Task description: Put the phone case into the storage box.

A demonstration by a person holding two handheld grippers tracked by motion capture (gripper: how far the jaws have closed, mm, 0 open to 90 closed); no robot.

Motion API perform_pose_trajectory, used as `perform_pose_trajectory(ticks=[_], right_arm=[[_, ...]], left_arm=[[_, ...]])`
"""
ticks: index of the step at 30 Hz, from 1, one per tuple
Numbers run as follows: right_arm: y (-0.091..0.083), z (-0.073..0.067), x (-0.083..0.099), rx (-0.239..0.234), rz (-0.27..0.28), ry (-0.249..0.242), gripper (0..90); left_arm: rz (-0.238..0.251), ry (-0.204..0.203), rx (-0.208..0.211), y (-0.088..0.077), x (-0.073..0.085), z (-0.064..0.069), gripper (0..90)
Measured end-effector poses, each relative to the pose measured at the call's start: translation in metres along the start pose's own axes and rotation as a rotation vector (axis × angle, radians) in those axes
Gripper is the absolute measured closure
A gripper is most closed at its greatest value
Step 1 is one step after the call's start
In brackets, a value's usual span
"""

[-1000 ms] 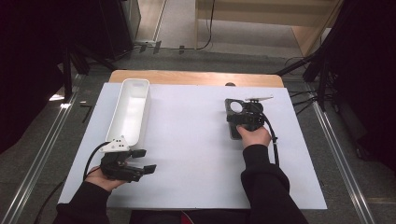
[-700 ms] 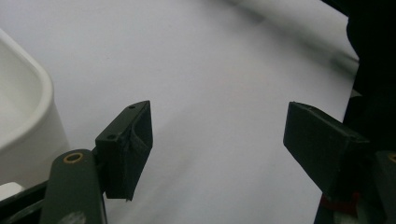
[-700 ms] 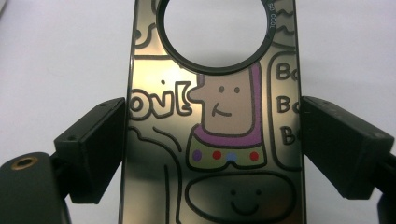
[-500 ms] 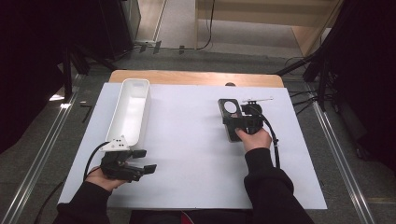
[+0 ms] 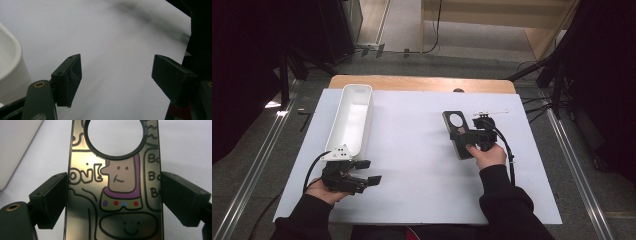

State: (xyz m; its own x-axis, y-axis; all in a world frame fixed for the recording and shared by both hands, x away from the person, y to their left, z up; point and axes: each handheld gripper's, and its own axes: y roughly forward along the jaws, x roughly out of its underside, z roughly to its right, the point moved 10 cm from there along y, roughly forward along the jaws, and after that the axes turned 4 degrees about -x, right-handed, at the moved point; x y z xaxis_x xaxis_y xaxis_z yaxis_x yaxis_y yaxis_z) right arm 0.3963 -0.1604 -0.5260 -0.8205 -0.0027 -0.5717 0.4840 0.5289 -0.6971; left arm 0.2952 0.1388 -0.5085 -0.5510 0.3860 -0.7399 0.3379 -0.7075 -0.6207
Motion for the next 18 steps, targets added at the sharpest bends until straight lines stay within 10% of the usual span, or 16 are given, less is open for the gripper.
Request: perform_pose_trajectory(ticks=[18], right_arm=[[0.002, -0.019, 0.007, -0.087, -0.013, -0.029, 10.7]], left_arm=[[-0.030, -0.012, 0.042, 0.011, -0.014, 0.017, 24.2]])
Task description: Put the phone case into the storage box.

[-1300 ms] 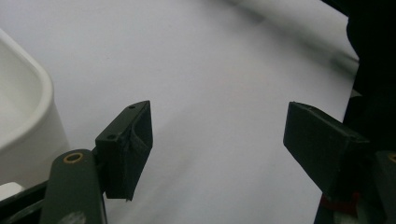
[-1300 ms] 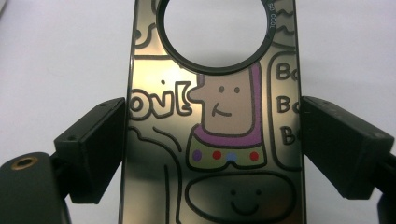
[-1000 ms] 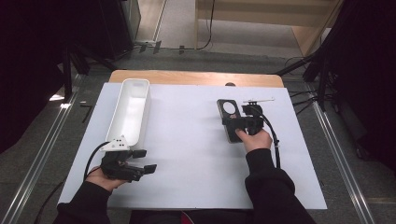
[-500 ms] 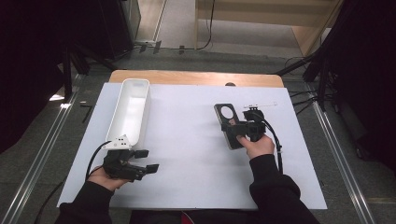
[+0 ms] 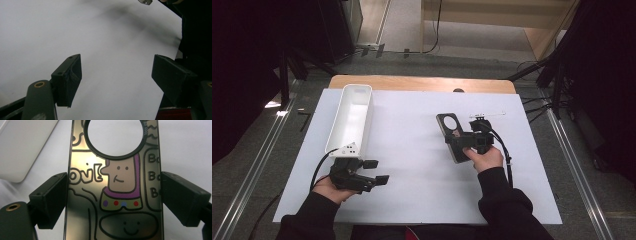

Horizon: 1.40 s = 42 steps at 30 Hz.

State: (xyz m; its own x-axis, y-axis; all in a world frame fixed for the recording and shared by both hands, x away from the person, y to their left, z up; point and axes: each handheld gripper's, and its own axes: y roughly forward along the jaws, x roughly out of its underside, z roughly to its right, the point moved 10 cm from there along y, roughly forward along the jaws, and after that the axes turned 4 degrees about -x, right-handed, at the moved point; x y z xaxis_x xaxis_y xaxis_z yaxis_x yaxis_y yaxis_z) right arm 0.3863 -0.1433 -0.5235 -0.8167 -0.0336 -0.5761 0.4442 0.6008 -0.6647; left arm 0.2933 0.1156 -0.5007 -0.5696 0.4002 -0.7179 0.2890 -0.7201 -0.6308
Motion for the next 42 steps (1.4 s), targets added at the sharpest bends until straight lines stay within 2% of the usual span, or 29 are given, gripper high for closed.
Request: perform_pose_trajectory(ticks=[4, 7, 14, 18, 33, 40, 42], right_arm=[[0.003, -0.007, 0.004, -0.009, -0.012, -0.011, 10.7], [0.005, -0.010, 0.006, -0.024, -0.012, -0.017, 10.7], [0.007, -0.014, 0.009, -0.040, -0.012, -0.018, 10.7], [0.009, -0.016, 0.011, -0.049, -0.012, -0.015, 10.7], [0.013, -0.024, 0.014, -0.065, -0.012, -0.018, 10.7], [0.014, -0.025, 0.014, -0.069, -0.010, -0.012, 10.7], [0.014, -0.025, 0.014, -0.067, -0.014, -0.013, 10.7]], left_arm=[[-0.001, -0.018, 0.009, 0.005, -0.006, 0.003, 24.2], [-0.005, -0.004, 0.003, 0.008, -0.008, 0.003, 24.2], [0.003, -0.021, 0.000, 0.011, -0.015, 0.002, 24.2], [-0.004, -0.020, -0.025, 0.013, -0.019, 0.000, 24.1], [-0.010, -0.031, -0.016, 0.024, -0.036, 0.002, 23.9], [-0.006, -0.057, 0.000, 0.027, -0.047, 0.003, 23.9], [-0.003, -0.047, -0.005, 0.028, -0.050, 0.003, 24.1]])
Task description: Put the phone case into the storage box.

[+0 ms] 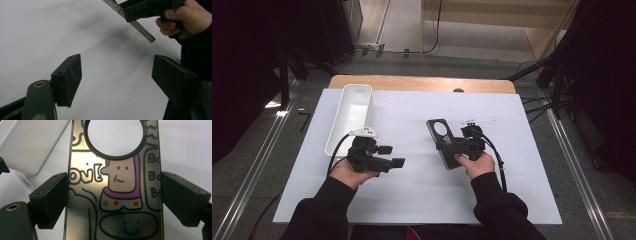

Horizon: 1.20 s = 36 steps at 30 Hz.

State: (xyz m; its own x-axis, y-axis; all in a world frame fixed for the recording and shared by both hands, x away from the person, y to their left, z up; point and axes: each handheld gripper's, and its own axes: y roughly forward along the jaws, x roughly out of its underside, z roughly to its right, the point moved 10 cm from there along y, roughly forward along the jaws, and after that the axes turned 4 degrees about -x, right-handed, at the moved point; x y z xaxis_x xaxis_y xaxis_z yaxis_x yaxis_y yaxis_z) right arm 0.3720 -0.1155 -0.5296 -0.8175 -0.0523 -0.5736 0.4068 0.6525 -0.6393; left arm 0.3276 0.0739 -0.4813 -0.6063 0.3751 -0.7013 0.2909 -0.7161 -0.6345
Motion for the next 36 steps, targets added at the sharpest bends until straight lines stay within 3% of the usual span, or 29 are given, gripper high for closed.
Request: perform_pose_trajectory(ticks=[12, 18, 21, 23, 25, 36], right_arm=[[-0.002, 0.001, -0.002, -0.004, 0.013, 0.009, 10.7], [-0.004, 0.001, -0.004, -0.010, 0.027, 0.011, 10.7], [-0.004, 0.001, -0.004, -0.013, 0.029, 0.010, 10.7], [-0.005, 0.001, -0.004, -0.014, 0.031, 0.011, 10.7], [-0.005, 0.000, -0.004, -0.014, 0.032, 0.011, 10.7], [-0.004, -0.001, -0.005, -0.023, 0.037, 0.013, 10.7]], left_arm=[[-0.002, -0.005, -0.005, 0.008, -0.014, 0.003, 27.9], [0.008, 0.032, -0.021, 0.013, -0.020, 0.006, 31.2], [-0.020, 0.025, -0.030, 0.019, -0.022, 0.004, 25.6], [-0.060, 0.051, -0.060, 0.024, -0.021, 0.000, 23.6], [-0.067, 0.060, -0.055, 0.027, -0.022, 0.000, 23.6], [-0.084, -0.015, -0.052, 0.034, -0.035, -0.006, 24.2]])
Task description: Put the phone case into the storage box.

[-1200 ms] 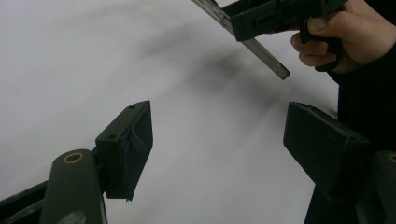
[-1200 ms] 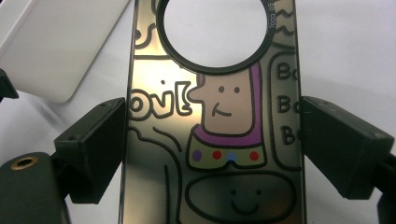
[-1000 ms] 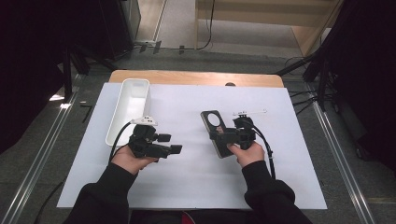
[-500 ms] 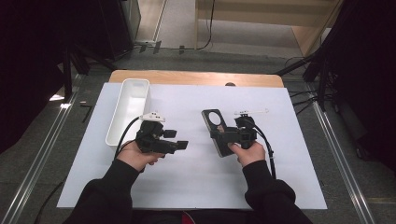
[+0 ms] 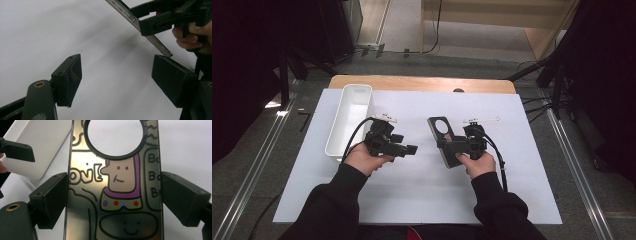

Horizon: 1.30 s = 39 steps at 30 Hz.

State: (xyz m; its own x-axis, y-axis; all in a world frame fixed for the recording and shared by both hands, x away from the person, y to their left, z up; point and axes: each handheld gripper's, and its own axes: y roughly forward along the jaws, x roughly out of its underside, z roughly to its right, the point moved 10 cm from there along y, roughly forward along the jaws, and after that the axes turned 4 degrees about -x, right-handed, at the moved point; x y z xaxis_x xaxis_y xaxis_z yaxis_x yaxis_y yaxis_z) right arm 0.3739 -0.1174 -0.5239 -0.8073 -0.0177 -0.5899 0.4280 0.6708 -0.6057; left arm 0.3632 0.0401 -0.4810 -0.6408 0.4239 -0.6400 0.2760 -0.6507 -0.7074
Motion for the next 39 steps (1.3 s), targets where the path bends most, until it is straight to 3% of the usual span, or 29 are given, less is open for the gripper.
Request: perform_pose_trajectory(ticks=[3, 5, 19, 23, 26, 34, 39], right_arm=[[0.001, 0.000, 0.000, 0.001, 0.002, 0.001, 10.7], [0.001, 0.000, 0.000, 0.000, 0.005, 0.002, 10.7], [0.001, 0.001, 0.001, 0.002, 0.023, 0.016, 10.7], [0.001, 0.002, 0.002, 0.007, 0.027, 0.017, 10.7], [0.001, 0.002, 0.001, 0.010, 0.029, 0.016, 10.7], [0.002, 0.002, 0.001, 0.016, 0.032, 0.022, 10.7], [0.003, 0.004, -0.001, 0.024, 0.044, 0.034, 10.7]], left_arm=[[0.005, -0.048, 0.022, 0.000, -0.005, 0.000, 28.2], [0.013, -0.054, 0.019, 0.001, -0.008, -0.002, 28.2], [0.072, -0.043, -0.048, 0.007, -0.020, -0.014, 28.3], [0.059, -0.068, -0.043, 0.010, -0.021, -0.015, 28.3], [0.067, -0.056, -0.067, 0.012, -0.024, -0.016, 31.1], [0.026, -0.082, -0.041, 0.020, -0.026, -0.017, 33.5], [0.008, -0.081, -0.077, 0.022, -0.031, -0.020, 37.3]])
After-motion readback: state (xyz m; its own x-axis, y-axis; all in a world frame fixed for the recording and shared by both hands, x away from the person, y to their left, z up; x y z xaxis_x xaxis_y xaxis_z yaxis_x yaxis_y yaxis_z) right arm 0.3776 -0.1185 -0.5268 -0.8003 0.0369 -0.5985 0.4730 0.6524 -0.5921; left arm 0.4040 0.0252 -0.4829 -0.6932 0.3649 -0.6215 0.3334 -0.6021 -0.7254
